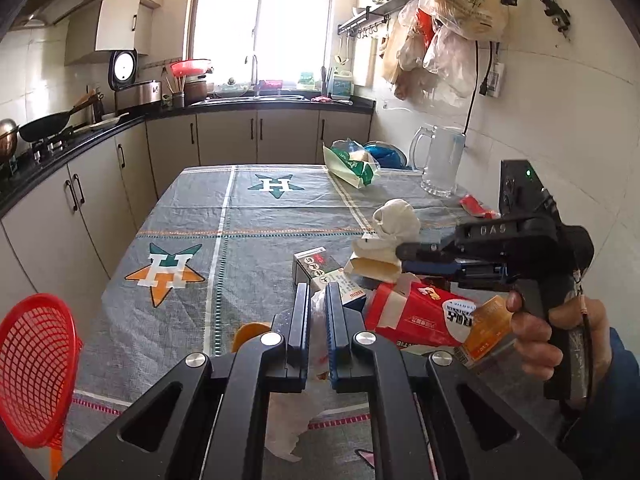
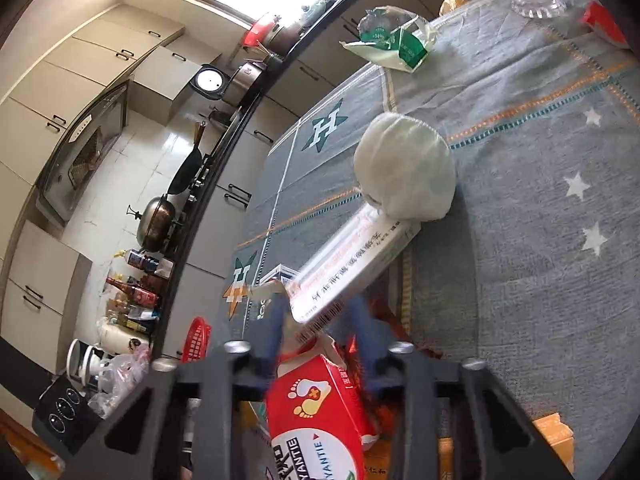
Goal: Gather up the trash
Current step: 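Grasp a white tissue with the left tool while the right grasps the white medicine box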
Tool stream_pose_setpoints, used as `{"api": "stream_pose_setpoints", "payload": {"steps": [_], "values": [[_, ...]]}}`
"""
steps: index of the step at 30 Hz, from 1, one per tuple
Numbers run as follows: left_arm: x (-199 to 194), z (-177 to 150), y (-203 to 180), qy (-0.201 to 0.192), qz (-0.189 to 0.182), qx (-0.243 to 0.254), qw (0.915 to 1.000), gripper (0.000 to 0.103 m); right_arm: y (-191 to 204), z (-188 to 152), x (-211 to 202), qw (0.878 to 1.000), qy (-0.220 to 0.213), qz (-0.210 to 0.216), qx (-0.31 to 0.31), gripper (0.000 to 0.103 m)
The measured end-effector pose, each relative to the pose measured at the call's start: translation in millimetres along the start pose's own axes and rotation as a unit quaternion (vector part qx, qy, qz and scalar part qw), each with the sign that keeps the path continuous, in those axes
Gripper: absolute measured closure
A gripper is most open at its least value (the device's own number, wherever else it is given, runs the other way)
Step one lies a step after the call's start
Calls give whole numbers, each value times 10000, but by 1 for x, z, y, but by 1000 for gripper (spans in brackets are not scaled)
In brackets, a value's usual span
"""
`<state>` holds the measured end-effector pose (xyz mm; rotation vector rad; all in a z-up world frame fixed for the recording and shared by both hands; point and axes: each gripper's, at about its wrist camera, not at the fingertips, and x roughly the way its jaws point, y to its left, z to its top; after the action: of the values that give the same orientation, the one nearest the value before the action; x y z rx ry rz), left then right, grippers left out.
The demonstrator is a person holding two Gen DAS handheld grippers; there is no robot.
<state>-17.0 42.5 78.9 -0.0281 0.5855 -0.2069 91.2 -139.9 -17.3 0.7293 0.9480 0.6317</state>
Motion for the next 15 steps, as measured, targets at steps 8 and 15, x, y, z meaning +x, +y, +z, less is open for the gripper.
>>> {"api": "stream_pose_setpoints", "payload": {"steps": [8,15], "values": [[-1,0,4,8,-11,-68,10000,96,8,-3,-20,9994,-302,-14,-142,86],[-1,1,4,36,-94,-47,9999,96,43,2,-19,9936,-229,-439,-1014,52]]}}
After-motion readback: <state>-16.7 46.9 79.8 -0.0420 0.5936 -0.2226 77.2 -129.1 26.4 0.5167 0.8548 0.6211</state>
